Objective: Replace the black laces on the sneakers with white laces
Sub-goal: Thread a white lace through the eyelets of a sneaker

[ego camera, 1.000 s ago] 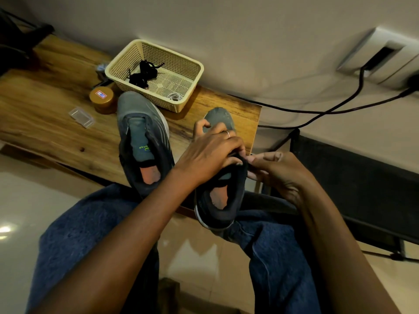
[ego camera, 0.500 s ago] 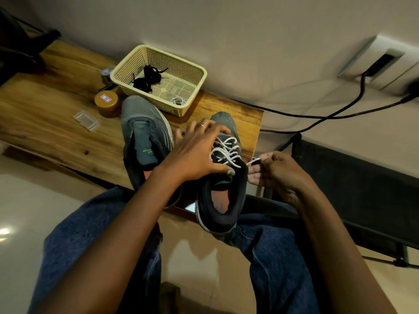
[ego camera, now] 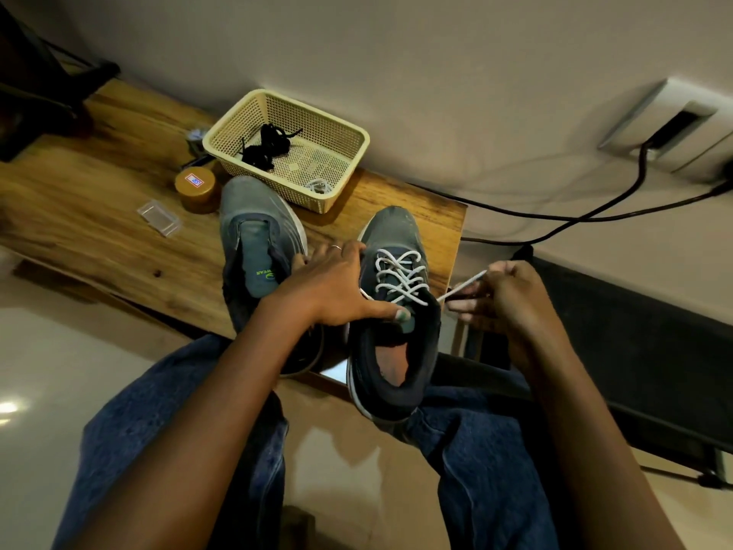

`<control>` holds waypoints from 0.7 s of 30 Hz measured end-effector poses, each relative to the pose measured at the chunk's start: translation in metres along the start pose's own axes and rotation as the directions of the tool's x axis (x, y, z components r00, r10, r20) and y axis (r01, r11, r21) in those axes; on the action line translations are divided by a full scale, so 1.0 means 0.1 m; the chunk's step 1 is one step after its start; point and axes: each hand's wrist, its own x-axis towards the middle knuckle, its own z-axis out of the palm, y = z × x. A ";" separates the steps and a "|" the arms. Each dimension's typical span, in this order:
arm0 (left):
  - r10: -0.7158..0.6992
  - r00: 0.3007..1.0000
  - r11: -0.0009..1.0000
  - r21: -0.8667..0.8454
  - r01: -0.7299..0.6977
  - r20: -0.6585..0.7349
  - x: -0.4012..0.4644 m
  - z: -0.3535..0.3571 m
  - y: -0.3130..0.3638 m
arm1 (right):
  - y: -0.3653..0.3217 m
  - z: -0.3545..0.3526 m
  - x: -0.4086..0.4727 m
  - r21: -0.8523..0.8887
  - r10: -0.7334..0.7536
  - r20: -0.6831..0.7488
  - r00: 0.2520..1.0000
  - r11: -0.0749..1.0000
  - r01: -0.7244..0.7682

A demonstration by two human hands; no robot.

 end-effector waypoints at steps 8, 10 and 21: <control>0.118 0.966 0.943 -0.280 -0.181 -0.229 0.18 -0.06 -0.08 | -0.10 0.07 0.37 -0.430 -0.244 0.237 0.941 0.842 0.326; 0.082 0.959 0.931 -0.321 -0.171 -0.272 0.24 -0.02 -0.06 | -0.11 0.10 0.45 -0.502 -0.240 0.351 0.905 0.768 0.398; -0.009 0.918 0.927 -0.348 -0.141 -0.396 0.38 0.07 -0.02 | -0.02 0.14 0.51 -0.414 -0.309 0.411 0.858 0.775 0.478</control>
